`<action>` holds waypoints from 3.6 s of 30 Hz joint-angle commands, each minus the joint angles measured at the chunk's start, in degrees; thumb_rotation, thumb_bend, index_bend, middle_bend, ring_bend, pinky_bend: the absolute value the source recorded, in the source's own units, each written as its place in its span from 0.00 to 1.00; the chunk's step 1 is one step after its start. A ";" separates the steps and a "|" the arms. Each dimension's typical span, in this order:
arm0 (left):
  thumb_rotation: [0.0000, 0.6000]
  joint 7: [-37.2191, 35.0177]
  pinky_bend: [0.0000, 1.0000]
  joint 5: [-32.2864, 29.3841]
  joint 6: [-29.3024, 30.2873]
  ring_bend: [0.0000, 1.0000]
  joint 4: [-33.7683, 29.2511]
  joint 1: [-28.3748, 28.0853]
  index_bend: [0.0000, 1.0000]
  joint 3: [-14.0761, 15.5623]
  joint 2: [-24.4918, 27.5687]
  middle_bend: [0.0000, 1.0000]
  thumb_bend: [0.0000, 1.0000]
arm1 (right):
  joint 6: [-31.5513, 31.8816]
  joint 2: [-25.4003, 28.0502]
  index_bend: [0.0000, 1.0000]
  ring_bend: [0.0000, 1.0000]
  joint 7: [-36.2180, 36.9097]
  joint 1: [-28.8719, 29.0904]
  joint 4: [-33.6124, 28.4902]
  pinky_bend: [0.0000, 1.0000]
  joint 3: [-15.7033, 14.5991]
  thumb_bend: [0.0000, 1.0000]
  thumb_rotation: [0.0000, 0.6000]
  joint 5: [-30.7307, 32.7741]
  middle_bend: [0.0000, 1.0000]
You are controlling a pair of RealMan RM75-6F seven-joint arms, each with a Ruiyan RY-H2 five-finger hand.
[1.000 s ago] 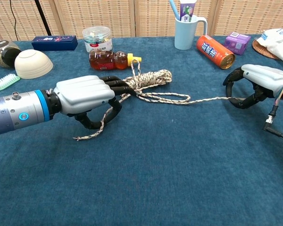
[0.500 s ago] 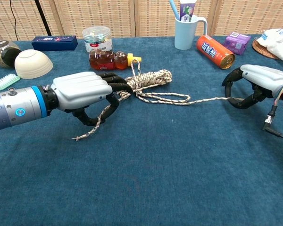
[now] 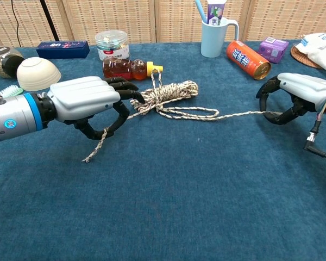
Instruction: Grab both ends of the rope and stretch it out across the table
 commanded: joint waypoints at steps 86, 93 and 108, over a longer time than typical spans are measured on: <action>1.00 -2.39 0.00 -12.76 14.70 0.03 -0.97 18.66 0.87 -7.63 28.68 0.31 0.43 | 3.97 14.19 0.63 0.09 2.53 -4.88 -1.95 0.00 2.22 0.53 1.00 2.11 0.26; 1.00 -2.33 0.00 -14.22 14.07 0.03 0.07 19.41 0.87 -8.46 30.01 0.31 0.43 | 4.52 15.65 0.63 0.09 2.53 -5.65 -1.80 0.00 2.53 0.53 1.00 2.84 0.27; 1.00 -2.24 0.00 -12.25 13.41 0.03 -2.47 17.78 0.88 -9.49 30.17 0.31 0.42 | 5.57 17.45 0.63 0.09 3.48 -5.96 -5.01 0.00 2.83 0.53 1.00 1.46 0.27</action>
